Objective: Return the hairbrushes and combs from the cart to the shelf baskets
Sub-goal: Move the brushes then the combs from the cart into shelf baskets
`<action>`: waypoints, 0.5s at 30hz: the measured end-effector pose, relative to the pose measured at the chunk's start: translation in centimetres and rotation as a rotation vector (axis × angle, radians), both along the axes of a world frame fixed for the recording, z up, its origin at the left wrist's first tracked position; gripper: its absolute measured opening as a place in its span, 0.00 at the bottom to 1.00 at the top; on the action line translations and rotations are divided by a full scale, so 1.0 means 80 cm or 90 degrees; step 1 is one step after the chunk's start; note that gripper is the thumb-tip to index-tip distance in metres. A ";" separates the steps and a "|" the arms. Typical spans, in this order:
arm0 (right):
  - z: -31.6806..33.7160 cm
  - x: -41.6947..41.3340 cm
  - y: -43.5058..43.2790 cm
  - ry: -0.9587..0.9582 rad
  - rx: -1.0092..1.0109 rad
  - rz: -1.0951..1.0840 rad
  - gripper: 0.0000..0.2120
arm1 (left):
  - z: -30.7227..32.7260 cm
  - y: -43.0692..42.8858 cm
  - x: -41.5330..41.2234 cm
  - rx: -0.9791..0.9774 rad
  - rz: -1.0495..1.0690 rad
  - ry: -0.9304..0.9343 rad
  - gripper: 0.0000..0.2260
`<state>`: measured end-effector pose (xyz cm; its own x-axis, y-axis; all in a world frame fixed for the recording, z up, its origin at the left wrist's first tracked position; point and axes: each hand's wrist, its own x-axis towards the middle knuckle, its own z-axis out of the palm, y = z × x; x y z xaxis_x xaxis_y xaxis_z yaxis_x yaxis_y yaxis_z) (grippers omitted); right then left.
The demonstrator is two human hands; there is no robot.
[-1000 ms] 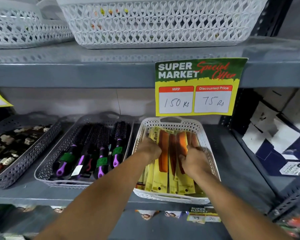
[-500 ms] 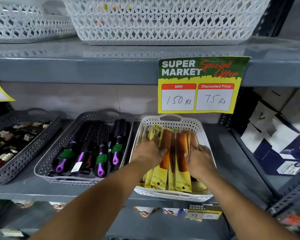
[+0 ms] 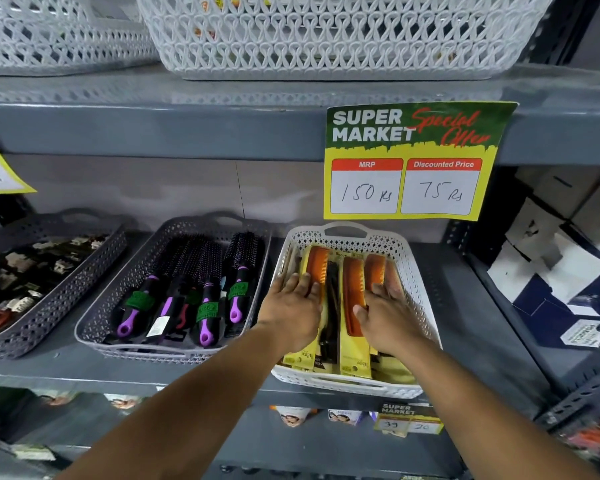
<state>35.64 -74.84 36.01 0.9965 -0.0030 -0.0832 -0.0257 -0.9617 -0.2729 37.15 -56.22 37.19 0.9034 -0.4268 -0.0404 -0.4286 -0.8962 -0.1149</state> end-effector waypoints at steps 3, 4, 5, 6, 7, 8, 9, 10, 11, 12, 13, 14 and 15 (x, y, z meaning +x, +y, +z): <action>0.000 0.003 0.010 0.008 -0.022 -0.004 0.28 | 0.001 -0.004 -0.005 0.037 0.045 0.002 0.25; -0.001 0.004 0.013 0.006 -0.026 -0.004 0.28 | 0.001 -0.005 -0.005 0.048 0.056 0.003 0.25; -0.002 0.005 0.015 0.005 -0.027 -0.003 0.28 | 0.001 -0.004 -0.005 0.048 0.062 0.007 0.26; -0.004 0.006 0.017 0.006 -0.024 -0.003 0.28 | 0.001 -0.004 -0.003 0.042 0.067 0.014 0.26; -0.005 0.007 0.019 0.008 -0.020 -0.005 0.27 | 0.002 -0.003 -0.002 0.034 0.069 0.021 0.26; -0.007 0.008 0.020 0.010 -0.016 -0.007 0.27 | 0.002 -0.002 -0.001 0.026 0.070 0.030 0.26; -0.007 0.008 0.021 0.011 -0.013 -0.008 0.27 | 0.003 -0.002 0.001 0.021 0.070 0.038 0.26; -0.008 0.010 0.023 0.010 -0.013 -0.006 0.27 | 0.004 -0.002 0.003 0.019 0.072 0.046 0.26; -0.007 0.009 0.024 0.010 -0.015 -0.005 0.26 | 0.004 -0.001 0.005 0.016 0.081 0.053 0.26; -0.007 0.010 0.026 0.008 -0.013 0.000 0.26 | 0.004 -0.001 0.006 0.005 0.090 0.058 0.27; -0.006 0.010 0.027 0.012 -0.013 0.001 0.26 | 0.004 0.000 0.007 -0.013 0.099 0.061 0.27; -0.006 0.011 0.027 0.012 -0.011 0.003 0.26 | 0.004 0.000 0.007 -0.035 0.101 0.061 0.27; -0.004 0.010 0.028 0.014 -0.011 -0.001 0.26 | 0.004 0.002 0.006 -0.048 0.099 0.055 0.27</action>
